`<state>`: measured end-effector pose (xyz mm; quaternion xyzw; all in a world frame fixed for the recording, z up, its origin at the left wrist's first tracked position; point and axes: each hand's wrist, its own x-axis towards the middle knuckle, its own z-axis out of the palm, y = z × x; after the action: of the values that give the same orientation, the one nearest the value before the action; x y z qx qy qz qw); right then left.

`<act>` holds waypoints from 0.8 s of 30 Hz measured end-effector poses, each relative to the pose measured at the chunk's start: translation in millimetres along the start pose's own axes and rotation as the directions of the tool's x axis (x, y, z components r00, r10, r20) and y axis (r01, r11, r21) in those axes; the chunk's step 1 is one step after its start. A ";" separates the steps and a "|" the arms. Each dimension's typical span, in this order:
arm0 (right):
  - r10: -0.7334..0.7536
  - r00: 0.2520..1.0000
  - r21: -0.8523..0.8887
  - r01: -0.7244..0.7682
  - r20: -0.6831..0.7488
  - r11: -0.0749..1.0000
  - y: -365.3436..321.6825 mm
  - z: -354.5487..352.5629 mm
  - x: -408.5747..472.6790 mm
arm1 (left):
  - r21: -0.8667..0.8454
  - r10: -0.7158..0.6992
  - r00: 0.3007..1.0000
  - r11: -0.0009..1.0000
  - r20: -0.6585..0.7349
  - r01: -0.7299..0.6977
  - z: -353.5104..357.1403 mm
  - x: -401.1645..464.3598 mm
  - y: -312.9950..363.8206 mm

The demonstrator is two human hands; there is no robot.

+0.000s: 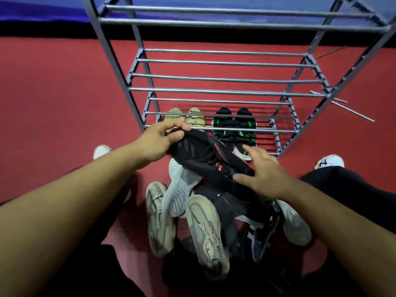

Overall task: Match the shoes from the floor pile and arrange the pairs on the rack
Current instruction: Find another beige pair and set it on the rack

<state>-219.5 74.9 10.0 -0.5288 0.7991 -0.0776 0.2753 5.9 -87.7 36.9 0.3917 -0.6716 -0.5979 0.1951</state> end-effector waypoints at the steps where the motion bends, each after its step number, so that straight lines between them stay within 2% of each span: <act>1: 0.004 0.998 0.001 -0.004 0.059 1.000 -0.1 -2.5 1.4 | -0.020 -0.030 0.999 0.999 0.026 0.030 4.1 1.0 -4.7; 4: 0.024 0.963 0.080 -0.047 0.269 0.996 4.7 -2.2 2.5 | -0.101 -0.135 0.989 0.985 0.063 0.141 22.0 4.8 -22.6; 6: 0.040 0.953 0.052 -0.059 0.301 0.997 6.1 2.2 -0.2 | -0.190 -0.230 0.973 0.955 0.010 0.227 31.3 6.2 -35.0; 9: 0.078 0.945 0.063 -0.104 0.319 0.993 3.7 11.0 -2.7 | -0.316 -0.398 0.907 0.886 -0.136 0.341 38.0 8.8 -57.7; 11: 0.106 0.943 0.004 -0.114 0.316 0.994 2.4 16.3 -2.5 | -0.255 -0.485 0.849 0.866 -0.213 0.431 40.4 9.3 -76.7; 14: 0.172 0.939 -0.080 -0.155 0.299 0.985 4.2 21.9 -0.2 | -0.015 -0.561 0.778 0.814 -0.283 0.581 44.1 1.5 -110.9; 17: 0.226 0.930 -0.094 -0.208 0.289 0.974 8.2 24.1 2.7 | 0.208 -0.610 0.758 0.731 -0.230 0.651 55.5 -13.7 -138.4; 21: 0.288 0.922 -0.112 -0.267 0.258 0.957 10.9 22.0 4.7 | 0.233 -0.609 0.759 0.723 -0.231 0.651 55.6 -20.8 -152.1; 24: 0.333 0.916 -0.103 -0.318 0.224 0.943 10.8 17.9 5.6 | 0.244 -0.654 0.724 0.681 -0.221 0.690 42.0 -19.8 -159.8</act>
<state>-220.4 77.6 -11.5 -0.4024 0.8392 0.0589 0.3611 34.2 -41.9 -120.6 0.6702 -0.5531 -0.4908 -0.0634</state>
